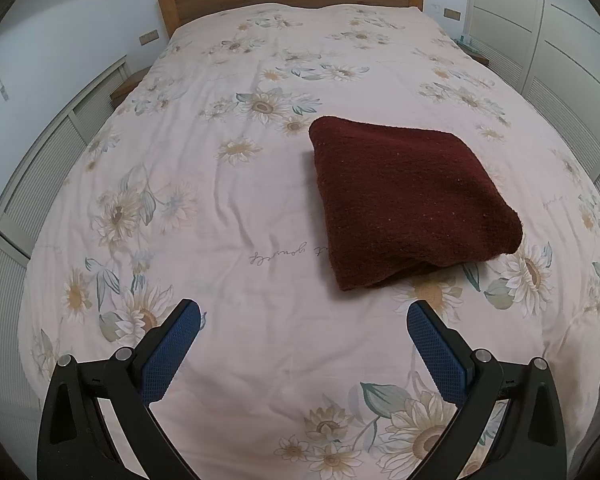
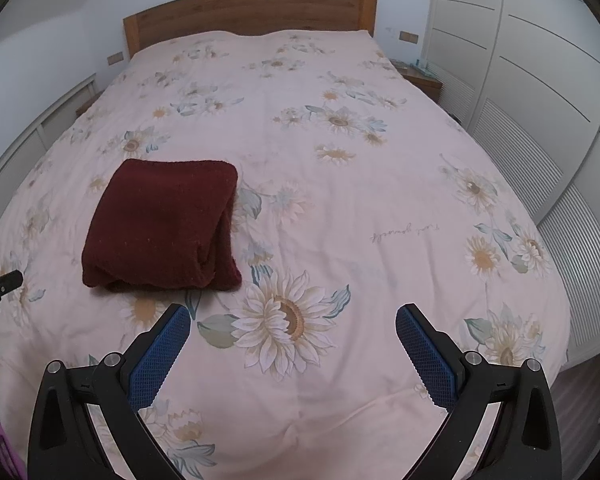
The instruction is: Fold small clothes
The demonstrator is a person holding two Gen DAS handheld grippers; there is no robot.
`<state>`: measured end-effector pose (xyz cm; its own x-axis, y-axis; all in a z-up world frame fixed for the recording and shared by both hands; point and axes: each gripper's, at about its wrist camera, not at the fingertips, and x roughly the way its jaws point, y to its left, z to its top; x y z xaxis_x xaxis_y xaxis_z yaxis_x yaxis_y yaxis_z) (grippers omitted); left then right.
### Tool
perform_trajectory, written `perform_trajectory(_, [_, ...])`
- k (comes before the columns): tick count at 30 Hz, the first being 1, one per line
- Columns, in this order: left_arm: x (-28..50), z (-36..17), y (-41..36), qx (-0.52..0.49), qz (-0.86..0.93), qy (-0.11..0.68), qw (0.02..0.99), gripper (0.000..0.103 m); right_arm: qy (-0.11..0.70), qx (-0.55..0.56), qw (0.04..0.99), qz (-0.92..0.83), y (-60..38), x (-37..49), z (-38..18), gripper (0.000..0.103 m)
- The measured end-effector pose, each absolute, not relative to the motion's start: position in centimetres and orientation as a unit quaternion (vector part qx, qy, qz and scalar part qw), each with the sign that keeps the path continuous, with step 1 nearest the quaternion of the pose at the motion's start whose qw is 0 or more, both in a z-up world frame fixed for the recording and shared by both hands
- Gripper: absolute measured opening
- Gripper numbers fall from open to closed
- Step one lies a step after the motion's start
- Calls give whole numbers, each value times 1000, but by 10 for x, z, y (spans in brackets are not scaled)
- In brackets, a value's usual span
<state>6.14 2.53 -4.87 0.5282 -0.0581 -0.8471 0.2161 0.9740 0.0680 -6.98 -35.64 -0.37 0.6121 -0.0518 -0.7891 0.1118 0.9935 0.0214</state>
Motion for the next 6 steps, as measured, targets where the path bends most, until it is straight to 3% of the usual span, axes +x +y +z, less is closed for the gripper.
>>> perform_trajectory(6, [64, -49, 27, 81, -81, 481, 869, 102, 438, 33, 897, -45, -355, -70, -4, 102])
